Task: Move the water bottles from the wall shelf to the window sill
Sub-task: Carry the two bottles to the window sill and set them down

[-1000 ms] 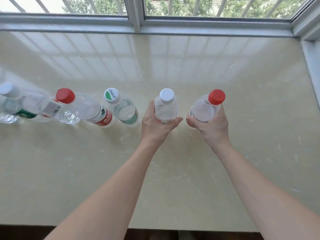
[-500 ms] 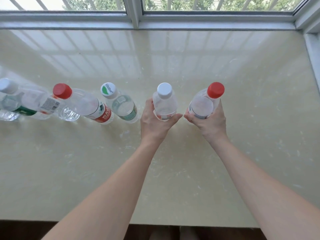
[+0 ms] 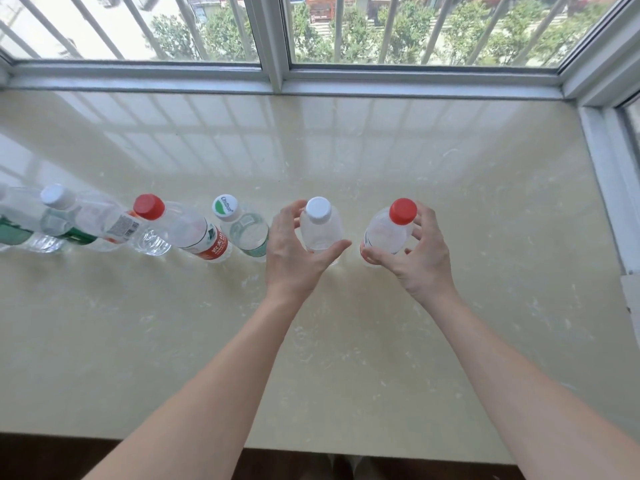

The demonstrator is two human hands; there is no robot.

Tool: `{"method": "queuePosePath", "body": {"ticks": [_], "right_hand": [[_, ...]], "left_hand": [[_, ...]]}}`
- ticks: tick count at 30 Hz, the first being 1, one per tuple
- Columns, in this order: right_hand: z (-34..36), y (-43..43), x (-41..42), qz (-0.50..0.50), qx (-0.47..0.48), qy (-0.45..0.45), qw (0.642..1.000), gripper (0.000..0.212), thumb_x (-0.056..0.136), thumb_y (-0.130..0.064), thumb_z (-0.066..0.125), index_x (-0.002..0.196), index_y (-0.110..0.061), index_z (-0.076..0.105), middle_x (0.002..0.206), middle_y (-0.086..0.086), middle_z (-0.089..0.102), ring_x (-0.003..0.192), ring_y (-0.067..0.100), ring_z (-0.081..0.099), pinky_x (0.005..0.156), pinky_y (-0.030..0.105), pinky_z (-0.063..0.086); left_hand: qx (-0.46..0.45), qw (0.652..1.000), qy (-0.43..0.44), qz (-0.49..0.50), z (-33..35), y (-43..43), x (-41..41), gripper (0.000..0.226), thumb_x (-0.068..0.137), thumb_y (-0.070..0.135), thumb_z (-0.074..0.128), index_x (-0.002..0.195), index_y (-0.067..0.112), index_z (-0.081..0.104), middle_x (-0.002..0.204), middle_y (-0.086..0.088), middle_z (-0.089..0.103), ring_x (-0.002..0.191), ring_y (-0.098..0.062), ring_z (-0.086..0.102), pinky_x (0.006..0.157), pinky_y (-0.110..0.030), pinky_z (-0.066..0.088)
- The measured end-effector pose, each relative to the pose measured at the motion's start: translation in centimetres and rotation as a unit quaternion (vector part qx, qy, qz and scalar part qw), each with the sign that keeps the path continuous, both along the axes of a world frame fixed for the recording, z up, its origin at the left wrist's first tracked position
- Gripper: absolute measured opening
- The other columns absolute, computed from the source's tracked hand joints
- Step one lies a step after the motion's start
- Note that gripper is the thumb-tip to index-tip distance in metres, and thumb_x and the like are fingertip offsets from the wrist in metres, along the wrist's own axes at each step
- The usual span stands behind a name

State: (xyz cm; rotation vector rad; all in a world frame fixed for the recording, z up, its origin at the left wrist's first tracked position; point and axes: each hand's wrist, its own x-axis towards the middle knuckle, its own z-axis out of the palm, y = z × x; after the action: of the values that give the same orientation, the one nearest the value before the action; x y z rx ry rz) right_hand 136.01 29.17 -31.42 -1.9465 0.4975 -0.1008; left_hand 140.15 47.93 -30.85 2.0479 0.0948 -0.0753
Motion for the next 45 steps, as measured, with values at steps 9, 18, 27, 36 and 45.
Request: {"method": "queuePosePath", "body": {"ticks": [9, 18, 27, 36, 45], "right_hand": [[-0.7, 0.0, 0.4, 0.001, -0.032, -0.013, 0.999, 0.058, 0.063, -0.029, 0.089, 0.107, -0.037, 0.053, 0.102, -0.011, 0.062, 0.100, 0.016, 0.059, 0.086, 0.049, 0.054], [-0.7, 0.2, 0.4, 0.000, -0.040, -0.009, 0.999, 0.058, 0.065, -0.025, 0.089, 0.106, -0.036, 0.050, 0.098, -0.018, 0.060, 0.094, 0.011, 0.057, 0.087, 0.044, 0.053], [-1.4, 0.0, -1.1, -0.016, 0.003, 0.019, 1.000, 0.097, 0.059, -0.036, 0.095, 0.140, -0.036, 0.042, 0.138, -0.013, 0.054, 0.124, 0.007, 0.054, 0.100, 0.045, 0.051], [-0.6, 6.8, -9.8, -0.066, 0.035, 0.135, 0.988, 0.090, 0.067, -0.029, 0.091, 0.143, -0.024, 0.043, 0.137, 0.000, 0.055, 0.127, 0.017, 0.054, 0.105, 0.045, 0.046], [0.5, 19.6, -5.2, -0.024, 0.045, 0.093, 0.994, 0.071, 0.071, -0.032, 0.088, 0.133, -0.025, 0.054, 0.128, -0.011, 0.059, 0.123, 0.008, 0.054, 0.105, 0.030, 0.042]], "left_hand": [[0.019, 0.999, 0.000, -0.043, -0.4, 0.9, 0.8, 0.073, 0.066, 0.031, 0.089, 0.128, 0.024, 0.052, 0.123, 0.009, 0.054, 0.113, -0.007, 0.053, 0.078, -0.020, 0.054], [0.012, 0.998, 0.004, -0.060, -0.7, 1.1, 0.6, 0.078, 0.064, 0.038, 0.088, 0.131, 0.030, 0.048, 0.122, 0.016, 0.056, 0.115, -0.004, 0.053, 0.093, -0.035, 0.054], [0.039, 0.995, 0.072, -0.062, -1.5, 2.6, -1.4, 0.110, 0.061, 0.039, 0.091, 0.150, 0.027, 0.027, 0.143, 0.006, 0.044, 0.128, -0.006, 0.046, 0.106, -0.042, 0.044], [0.129, 0.983, 0.127, -0.030, 0.2, 10.6, -7.4, 0.093, 0.072, 0.039, 0.085, 0.148, 0.020, 0.035, 0.138, 0.005, 0.045, 0.127, -0.011, 0.046, 0.102, -0.023, 0.036], [0.130, 0.987, 0.094, 0.031, 0.9, 20.0, -2.4, 0.086, 0.078, 0.040, 0.080, 0.147, 0.018, 0.033, 0.144, 0.004, 0.046, 0.131, -0.013, 0.046, 0.100, -0.023, 0.034]]}}
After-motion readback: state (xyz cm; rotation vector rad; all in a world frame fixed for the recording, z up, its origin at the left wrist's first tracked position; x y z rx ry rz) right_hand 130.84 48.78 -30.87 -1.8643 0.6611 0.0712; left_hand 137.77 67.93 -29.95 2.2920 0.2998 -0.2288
